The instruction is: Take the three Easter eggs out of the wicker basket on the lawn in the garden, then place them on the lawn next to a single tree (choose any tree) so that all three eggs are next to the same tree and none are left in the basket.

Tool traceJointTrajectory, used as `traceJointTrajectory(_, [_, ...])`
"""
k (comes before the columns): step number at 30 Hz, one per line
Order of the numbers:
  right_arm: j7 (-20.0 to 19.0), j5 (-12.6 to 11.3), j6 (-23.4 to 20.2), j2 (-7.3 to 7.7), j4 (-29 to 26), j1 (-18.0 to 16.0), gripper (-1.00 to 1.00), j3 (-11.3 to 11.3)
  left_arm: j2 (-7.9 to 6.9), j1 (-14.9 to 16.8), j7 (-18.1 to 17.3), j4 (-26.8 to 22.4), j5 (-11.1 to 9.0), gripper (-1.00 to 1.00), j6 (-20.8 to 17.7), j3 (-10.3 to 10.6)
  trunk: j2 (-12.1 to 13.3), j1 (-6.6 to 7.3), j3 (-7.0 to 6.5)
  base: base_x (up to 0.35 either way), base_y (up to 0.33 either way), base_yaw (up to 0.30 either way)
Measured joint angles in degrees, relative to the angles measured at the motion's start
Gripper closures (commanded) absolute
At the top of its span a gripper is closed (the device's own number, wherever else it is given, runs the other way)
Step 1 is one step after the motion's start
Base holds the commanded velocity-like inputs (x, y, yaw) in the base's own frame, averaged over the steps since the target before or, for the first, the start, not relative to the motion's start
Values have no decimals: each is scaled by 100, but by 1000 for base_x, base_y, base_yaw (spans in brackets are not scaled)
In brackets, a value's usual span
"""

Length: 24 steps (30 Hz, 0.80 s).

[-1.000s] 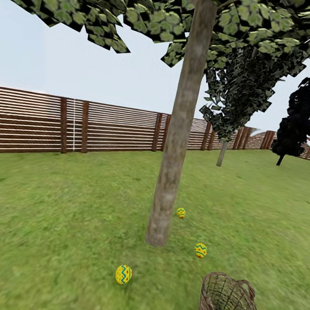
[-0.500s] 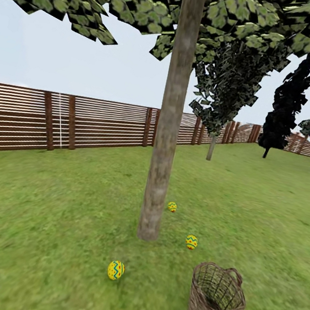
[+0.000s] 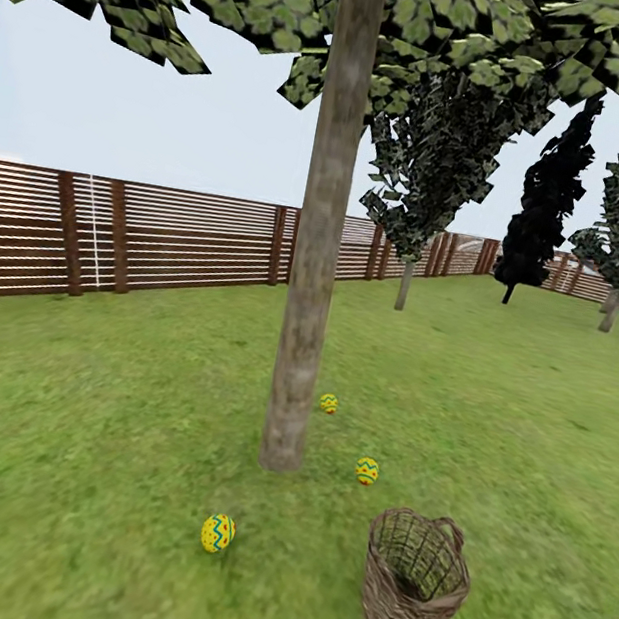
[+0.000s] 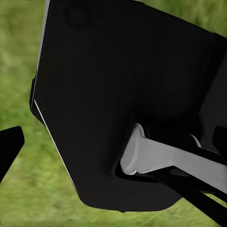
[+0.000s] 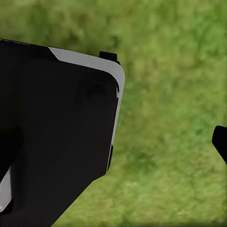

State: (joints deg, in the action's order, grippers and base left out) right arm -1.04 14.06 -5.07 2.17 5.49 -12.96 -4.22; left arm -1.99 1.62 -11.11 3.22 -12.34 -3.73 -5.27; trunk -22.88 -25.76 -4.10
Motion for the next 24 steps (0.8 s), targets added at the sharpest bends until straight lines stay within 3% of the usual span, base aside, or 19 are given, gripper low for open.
traceJointTrajectory(24, [8,5,23,81,-29,0,-100,-10,-30,0,-9,-11,-9,-100,-18,-18,0,0,3,0,0,-1])
